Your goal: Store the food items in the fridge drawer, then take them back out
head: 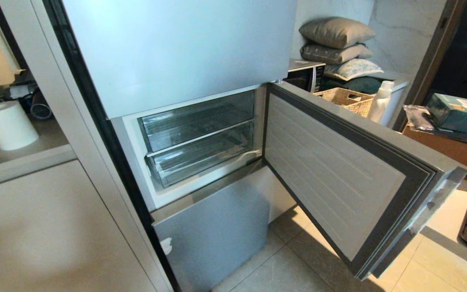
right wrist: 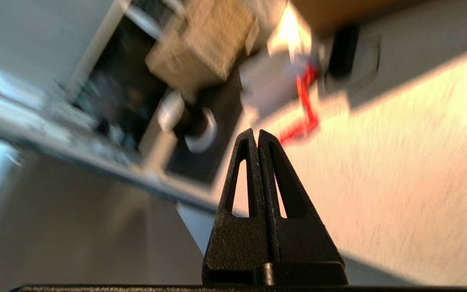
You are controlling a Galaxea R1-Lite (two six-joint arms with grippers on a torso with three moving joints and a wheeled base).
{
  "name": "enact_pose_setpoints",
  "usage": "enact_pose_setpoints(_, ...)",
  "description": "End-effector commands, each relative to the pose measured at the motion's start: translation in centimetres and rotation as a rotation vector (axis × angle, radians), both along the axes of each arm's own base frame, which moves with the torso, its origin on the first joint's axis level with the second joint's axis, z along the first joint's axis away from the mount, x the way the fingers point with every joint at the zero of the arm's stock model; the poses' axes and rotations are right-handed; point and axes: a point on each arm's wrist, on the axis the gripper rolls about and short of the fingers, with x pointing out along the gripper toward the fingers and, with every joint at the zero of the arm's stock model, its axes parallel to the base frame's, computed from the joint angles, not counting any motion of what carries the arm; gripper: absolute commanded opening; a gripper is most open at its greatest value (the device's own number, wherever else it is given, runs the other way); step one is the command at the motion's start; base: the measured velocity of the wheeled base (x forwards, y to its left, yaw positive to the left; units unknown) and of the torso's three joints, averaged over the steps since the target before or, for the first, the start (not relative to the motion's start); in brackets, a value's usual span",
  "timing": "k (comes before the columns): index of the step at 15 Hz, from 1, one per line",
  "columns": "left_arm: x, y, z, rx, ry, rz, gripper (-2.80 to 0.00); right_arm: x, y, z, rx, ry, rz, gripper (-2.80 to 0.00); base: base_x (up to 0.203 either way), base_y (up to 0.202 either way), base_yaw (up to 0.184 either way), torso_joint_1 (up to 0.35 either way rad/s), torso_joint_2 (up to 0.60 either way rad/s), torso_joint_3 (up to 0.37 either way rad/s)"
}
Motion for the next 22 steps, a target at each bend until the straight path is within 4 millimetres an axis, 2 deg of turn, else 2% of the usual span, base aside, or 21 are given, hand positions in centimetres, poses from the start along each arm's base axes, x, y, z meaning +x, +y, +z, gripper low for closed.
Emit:
enact_pose_setpoints(1,0.0,0.0,0.0,0.0,0.001,0.001,-2.8,2.3,3.3,-2.4,-0.003,0.068,0.106,-2.8,0.0,0.0,0.0,0.0,0.0,0.0)
enact_pose_setpoints(3,0.0,0.0,0.0,0.0,0.001,0.002,-2.8,3.4,6.5,-2.4,-0.051,0.08,0.149,-2.8,0.0,0.0,0.0,0.0,0.0,0.0)
enact_pose_setpoints(6,0.0,0.0,0.0,0.0,0.001,0.001,-2.8,5.5,11.9,-3.5,-0.112,0.108,0.166,-2.8,0.0,0.0,0.0,0.0,0.0,0.0)
enact_pose_setpoints(11,0.0,0.0,0.0,0.0,0.001,0.001,-2.8,6.6,21.2,-3.1,-0.182,0.064,0.275,-2.8,0.0,0.0,0.0,0.0,0.0,0.0)
enact_pose_setpoints(14,0.0,0.0,0.0,0.0,0.001,0.001,-2.8,5.6,26.8,-2.6,-0.192,0.031,0.421,-2.8,0.0,0.0,0.0,0.0,0.0,0.0)
enact_pose_setpoints(19,0.0,0.0,0.0,0.0,0.001,0.001,-2.8,2.8,38.1,-1.5,-0.194,-0.06,0.658,-2.8,0.0,0.0,0.0,0.0,0.0,0.0)
enact_pose_setpoints(22,0.0,0.0,0.0,0.0,0.001,0.001,-2.8,2.4,44.0,-2.4,-0.222,-0.097,0.78,-2.8,0.0,0.0,0.0,0.0,0.0,0.0)
